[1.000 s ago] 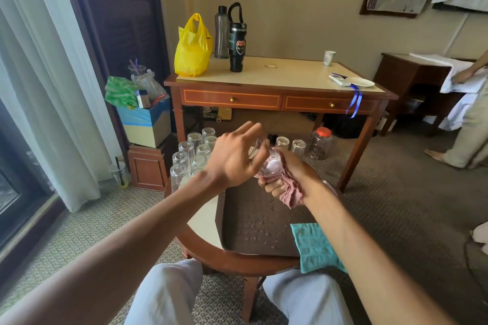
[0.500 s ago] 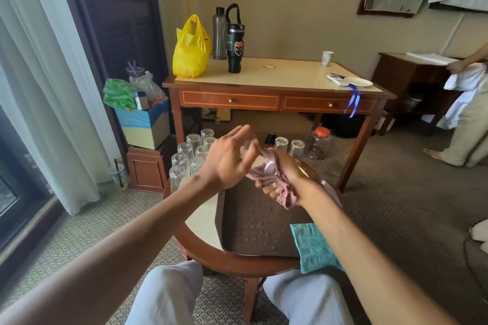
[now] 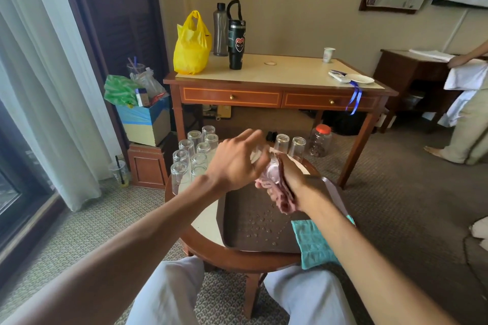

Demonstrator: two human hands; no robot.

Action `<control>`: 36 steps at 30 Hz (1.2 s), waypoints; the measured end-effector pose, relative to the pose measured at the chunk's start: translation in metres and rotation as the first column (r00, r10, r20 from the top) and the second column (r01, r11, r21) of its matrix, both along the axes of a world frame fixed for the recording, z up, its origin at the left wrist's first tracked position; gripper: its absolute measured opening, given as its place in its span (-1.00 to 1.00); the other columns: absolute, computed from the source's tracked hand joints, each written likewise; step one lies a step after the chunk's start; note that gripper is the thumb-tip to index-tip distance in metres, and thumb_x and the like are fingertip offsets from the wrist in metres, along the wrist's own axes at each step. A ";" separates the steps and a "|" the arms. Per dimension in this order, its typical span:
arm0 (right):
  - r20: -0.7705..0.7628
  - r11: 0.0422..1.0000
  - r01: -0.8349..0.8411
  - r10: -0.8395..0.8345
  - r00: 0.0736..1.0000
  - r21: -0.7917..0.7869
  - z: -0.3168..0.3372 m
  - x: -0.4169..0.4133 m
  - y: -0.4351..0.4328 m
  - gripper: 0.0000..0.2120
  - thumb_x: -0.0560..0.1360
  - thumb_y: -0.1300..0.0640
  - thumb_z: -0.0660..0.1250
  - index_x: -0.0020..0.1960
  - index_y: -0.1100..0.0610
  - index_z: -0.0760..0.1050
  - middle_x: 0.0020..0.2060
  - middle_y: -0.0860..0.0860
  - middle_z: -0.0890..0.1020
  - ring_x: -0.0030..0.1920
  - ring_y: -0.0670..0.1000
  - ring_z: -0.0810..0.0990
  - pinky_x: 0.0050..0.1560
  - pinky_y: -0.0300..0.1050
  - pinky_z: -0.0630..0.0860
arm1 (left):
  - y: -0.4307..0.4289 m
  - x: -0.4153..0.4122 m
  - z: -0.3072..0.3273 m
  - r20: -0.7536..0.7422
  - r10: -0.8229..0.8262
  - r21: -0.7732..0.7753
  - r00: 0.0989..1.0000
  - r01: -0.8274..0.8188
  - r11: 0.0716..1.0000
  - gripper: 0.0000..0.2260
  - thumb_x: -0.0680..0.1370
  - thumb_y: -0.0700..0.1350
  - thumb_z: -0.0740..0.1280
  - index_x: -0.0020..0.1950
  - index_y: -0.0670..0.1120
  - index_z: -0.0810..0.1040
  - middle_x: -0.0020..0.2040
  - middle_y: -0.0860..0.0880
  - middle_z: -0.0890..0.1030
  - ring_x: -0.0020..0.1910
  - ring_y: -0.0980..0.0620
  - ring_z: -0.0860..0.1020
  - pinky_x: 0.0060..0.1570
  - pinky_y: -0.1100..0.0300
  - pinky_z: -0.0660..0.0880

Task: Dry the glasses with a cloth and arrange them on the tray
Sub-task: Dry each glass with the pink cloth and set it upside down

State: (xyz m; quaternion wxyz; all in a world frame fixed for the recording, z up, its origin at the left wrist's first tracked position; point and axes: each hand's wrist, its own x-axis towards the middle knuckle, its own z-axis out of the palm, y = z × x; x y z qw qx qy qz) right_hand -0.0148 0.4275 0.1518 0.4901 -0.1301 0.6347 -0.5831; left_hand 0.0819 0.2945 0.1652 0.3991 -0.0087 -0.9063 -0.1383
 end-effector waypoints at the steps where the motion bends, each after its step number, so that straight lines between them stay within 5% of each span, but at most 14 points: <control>1: -0.071 0.997 0.076 -0.078 0.994 -0.025 -0.005 0.002 -0.004 -0.32 0.62 -0.33 -0.01 0.05 0.24 0.56 -0.27 0.13 0.67 -0.45 -0.06 0.60 -0.45 -0.26 0.53 | -0.001 -0.001 -0.002 -0.017 0.055 0.040 0.998 -0.054 0.998 -0.74 0.64 0.11 0.13 0.02 -0.04 0.49 -0.07 0.02 0.58 -0.31 -0.04 0.59 -0.33 0.02 0.57; 2: -0.165 0.992 0.124 -0.128 0.978 -0.033 -0.007 0.004 -0.008 -0.29 0.58 -0.40 0.00 0.13 0.18 0.58 -0.09 0.14 0.70 -0.26 -0.02 0.69 -0.19 -0.18 0.63 | -0.002 -0.001 -0.003 -0.032 0.109 0.052 0.994 -0.107 0.993 -0.73 0.65 0.12 0.13 0.02 -0.05 0.48 -0.06 0.02 0.59 -0.31 -0.04 0.59 -0.33 0.01 0.58; 4: -0.384 0.983 0.182 -0.168 0.908 0.000 -0.011 0.005 -0.011 -0.29 0.56 -0.45 -0.03 0.31 0.06 0.53 0.17 0.03 0.61 0.12 0.05 0.63 0.25 0.00 0.51 | -0.003 -0.002 -0.005 -0.037 0.194 0.058 0.980 -0.192 0.980 -0.72 0.66 0.11 0.13 0.02 -0.06 0.49 -0.07 0.00 0.59 -0.31 -0.03 0.59 -0.35 0.01 0.58; 8: -0.448 0.992 0.119 -0.127 0.885 -0.046 -0.018 0.010 -0.007 -0.13 0.39 -0.57 -0.04 0.41 -0.02 0.46 0.34 0.02 0.56 0.32 0.07 0.54 0.44 0.14 0.37 | -0.011 0.000 -0.004 0.021 0.293 0.179 0.956 -0.292 0.940 -0.68 0.64 0.16 0.15 -0.01 -0.05 0.52 -0.06 -0.01 0.64 -0.27 0.01 0.60 -0.30 0.03 0.61; 12: -0.171 0.977 0.196 -0.207 0.963 -0.078 -0.053 -0.011 -0.002 -0.05 0.24 -0.64 0.25 0.34 0.05 0.54 0.19 0.13 0.66 0.16 0.15 0.65 0.33 0.18 0.49 | -0.029 0.010 -0.009 0.182 0.359 0.179 0.915 -0.390 0.903 -0.59 0.60 0.22 0.15 0.04 -0.08 0.58 -0.04 -0.06 0.70 -0.27 0.01 0.61 -0.35 0.19 0.48; 15: 0.014 0.965 0.230 -0.230 0.973 -0.125 -0.057 -0.005 0.003 -0.16 0.39 -0.50 0.26 0.20 0.25 0.61 0.06 0.28 0.67 -0.10 0.21 0.68 0.01 0.10 0.63 | -0.040 0.023 -0.021 0.334 0.420 0.104 0.844 -0.476 0.873 -0.65 0.65 0.12 0.24 0.16 -0.14 0.59 0.01 -0.09 0.70 -0.27 -0.01 0.55 -0.40 0.25 0.33; 19: 0.052 0.960 0.232 -0.227 0.973 -0.153 -0.074 -0.002 0.003 -0.26 0.43 -0.44 0.27 0.09 0.25 0.63 -0.05 0.26 0.70 -0.17 0.16 0.69 -0.02 0.06 0.64 | -0.049 0.041 -0.048 0.458 0.440 0.021 0.772 -0.505 0.863 -0.61 0.64 0.11 0.27 0.32 -0.14 0.49 0.09 -0.09 0.68 -0.23 -0.04 0.57 -0.37 0.21 0.37; 23: 0.001 0.986 0.150 -0.150 0.989 -0.073 -0.086 0.010 -0.001 -0.54 0.52 -0.20 0.33 0.02 0.22 0.61 -0.21 0.19 0.70 -0.29 0.09 0.63 -0.15 -0.06 0.60 | -0.058 0.054 -0.082 0.592 0.460 -0.060 0.662 -0.533 0.844 -0.61 0.64 0.12 0.29 0.27 -0.17 0.51 0.03 -0.12 0.65 -0.19 -0.08 0.61 -0.29 0.14 0.51; 26: 0.064 0.987 0.141 -0.136 0.989 -0.080 -0.095 0.013 -0.001 -0.66 0.59 -0.06 0.24 0.00 0.21 0.60 -0.25 0.17 0.69 -0.28 0.09 0.61 -0.20 -0.09 0.58 | -0.061 0.057 -0.100 0.634 0.469 -0.094 0.615 -0.541 0.836 -0.60 0.63 0.15 0.28 0.26 -0.15 0.52 0.00 -0.10 0.65 -0.17 -0.08 0.63 -0.24 0.12 0.52; 36: 0.113 0.971 0.116 -0.094 0.989 -0.208 -0.104 0.005 0.002 -0.47 0.60 -0.09 0.14 0.23 0.36 0.53 0.04 0.34 0.63 0.01 0.23 0.67 0.04 0.14 0.61 | -0.062 0.051 -0.124 0.688 0.527 -0.214 0.499 -0.554 0.804 -0.50 0.60 0.29 0.24 0.33 -0.08 0.49 0.12 -0.10 0.64 0.02 -0.14 0.64 -0.09 0.09 0.46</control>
